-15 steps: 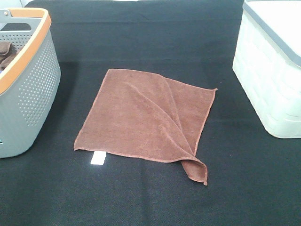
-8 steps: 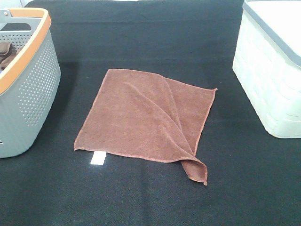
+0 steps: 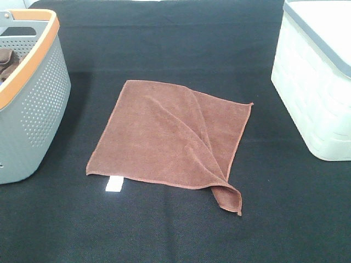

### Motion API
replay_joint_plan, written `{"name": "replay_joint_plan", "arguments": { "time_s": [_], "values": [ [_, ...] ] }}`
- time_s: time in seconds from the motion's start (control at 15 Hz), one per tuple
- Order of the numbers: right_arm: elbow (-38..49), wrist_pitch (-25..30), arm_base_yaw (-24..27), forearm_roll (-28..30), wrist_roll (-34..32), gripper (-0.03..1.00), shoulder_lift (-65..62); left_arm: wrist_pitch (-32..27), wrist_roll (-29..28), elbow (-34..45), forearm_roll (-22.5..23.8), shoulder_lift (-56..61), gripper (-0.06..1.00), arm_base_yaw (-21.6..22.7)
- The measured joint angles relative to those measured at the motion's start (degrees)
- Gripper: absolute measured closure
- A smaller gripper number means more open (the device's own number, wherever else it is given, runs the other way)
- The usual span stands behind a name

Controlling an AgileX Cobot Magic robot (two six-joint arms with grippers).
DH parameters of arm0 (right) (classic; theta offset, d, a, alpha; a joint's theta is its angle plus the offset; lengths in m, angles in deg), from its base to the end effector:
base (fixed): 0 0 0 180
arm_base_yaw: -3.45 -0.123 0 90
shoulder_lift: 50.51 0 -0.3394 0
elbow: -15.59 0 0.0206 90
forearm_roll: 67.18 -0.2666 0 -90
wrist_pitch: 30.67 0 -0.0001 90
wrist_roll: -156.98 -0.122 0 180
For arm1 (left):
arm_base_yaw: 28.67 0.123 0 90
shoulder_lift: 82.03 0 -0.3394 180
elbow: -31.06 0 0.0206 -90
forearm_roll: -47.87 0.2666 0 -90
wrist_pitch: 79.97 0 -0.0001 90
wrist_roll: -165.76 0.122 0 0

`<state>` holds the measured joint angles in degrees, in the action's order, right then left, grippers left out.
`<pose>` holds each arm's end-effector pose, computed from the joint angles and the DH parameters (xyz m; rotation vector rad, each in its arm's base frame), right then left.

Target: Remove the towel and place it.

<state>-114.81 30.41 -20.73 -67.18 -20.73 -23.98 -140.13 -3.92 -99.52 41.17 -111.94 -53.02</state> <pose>0.0301 0.0135 0.2689 -0.5500 2.3386 0.1787 0.0341 -0.0290 0.2697 0.7035 2.3391 -0.2592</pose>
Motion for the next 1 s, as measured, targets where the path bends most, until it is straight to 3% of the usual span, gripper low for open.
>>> {"name": "replay_joint_plan", "arguments": {
  "time_s": [0.27,0.4,0.47,0.53,0.6,0.8,1.0],
  "values": [
    [0.0,0.0,1.4,0.0,0.0,0.16,0.0,0.1,0.0,0.3,-0.1,11.9,0.2,10.5],
    [0.0,0.0,6.4,0.0,0.0,0.16,0.0,0.0,0.0,0.3,-0.1,22.2,0.2,17.8],
    [0.0,0.0,10.1,0.0,0.0,0.16,0.0,-0.1,0.0,0.3,-0.3,23.4,0.2,19.4],
    [0.0,0.0,15.6,0.0,0.0,0.16,-0.5,-0.1,0.0,0.3,-0.4,23.6,0.2,20.7],
    [0.0,0.0,15.6,0.0,0.0,0.16,-0.5,-0.1,0.0,0.3,-0.4,23.6,0.2,20.7],
    [0.0,-0.1,24.6,0.0,0.0,0.16,-5.7,0.0,0.1,0.3,-0.5,23.6,0.2,21.8],
    [0.0,-0.1,26.5,0.0,0.0,0.16,-16.6,0.0,0.1,0.3,-0.5,23.6,0.2,21.9]
  ]
}}
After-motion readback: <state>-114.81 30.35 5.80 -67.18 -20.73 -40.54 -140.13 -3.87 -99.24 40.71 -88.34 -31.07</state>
